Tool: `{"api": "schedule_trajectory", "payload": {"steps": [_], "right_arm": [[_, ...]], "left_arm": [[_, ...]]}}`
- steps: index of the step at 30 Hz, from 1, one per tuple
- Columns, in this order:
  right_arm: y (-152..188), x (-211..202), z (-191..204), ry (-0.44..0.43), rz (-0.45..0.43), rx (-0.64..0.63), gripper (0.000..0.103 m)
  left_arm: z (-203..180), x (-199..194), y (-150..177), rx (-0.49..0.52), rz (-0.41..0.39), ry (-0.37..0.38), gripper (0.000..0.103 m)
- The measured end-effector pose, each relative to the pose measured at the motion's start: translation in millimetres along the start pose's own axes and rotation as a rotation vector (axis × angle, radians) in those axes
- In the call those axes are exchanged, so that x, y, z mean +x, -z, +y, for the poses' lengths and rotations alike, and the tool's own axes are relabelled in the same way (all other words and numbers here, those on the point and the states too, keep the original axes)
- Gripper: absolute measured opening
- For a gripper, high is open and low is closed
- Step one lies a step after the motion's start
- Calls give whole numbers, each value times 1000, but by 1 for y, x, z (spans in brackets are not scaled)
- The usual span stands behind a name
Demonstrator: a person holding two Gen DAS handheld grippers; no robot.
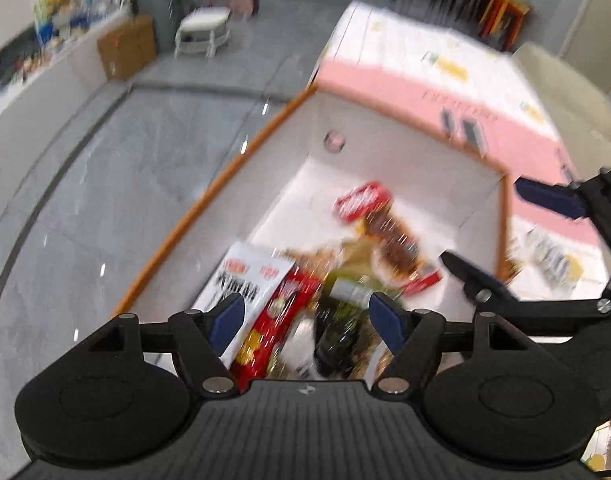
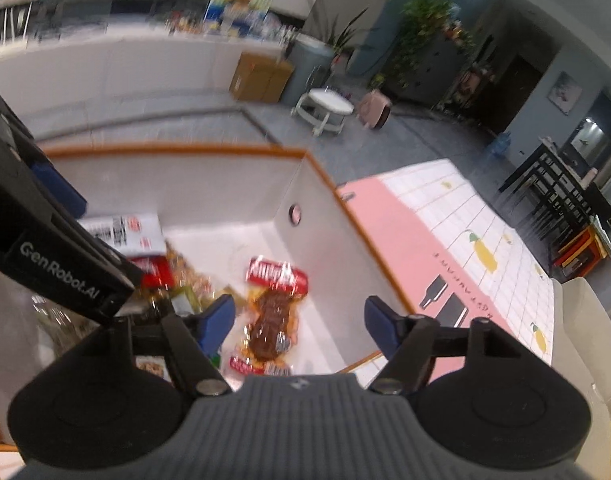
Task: Organize snacks
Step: 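Open both tools to release the bags and withdraw from the box, then lower the left tool onto the red-wrapped round snack while the right tool lowers onto the milk-ball packet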
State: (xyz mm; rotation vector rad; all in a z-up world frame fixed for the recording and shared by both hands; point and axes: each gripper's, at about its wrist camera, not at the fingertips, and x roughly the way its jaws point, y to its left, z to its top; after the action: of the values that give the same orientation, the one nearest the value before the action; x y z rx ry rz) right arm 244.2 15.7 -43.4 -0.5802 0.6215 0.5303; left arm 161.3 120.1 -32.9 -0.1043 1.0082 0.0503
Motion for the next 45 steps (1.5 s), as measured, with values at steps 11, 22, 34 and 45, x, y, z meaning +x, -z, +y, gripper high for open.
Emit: {"api": "schedule_trajectory", "payload": {"steps": [11,22,34,45], "right_arm": [[41,-71,-40,77,-188,196,86],[139,-104,-72,58,-96,331,99],[224,-79,-103,103,-6,440,98],[230,-30,-144,79,11,479,86]], "left_arm": [[-68,-55,18,154,-238,99,84],[-136,-38,37,125,-189,287,94],[-187,7,55,199,-158,280,95],[-199,70,36,79,-118,185,93]]}}
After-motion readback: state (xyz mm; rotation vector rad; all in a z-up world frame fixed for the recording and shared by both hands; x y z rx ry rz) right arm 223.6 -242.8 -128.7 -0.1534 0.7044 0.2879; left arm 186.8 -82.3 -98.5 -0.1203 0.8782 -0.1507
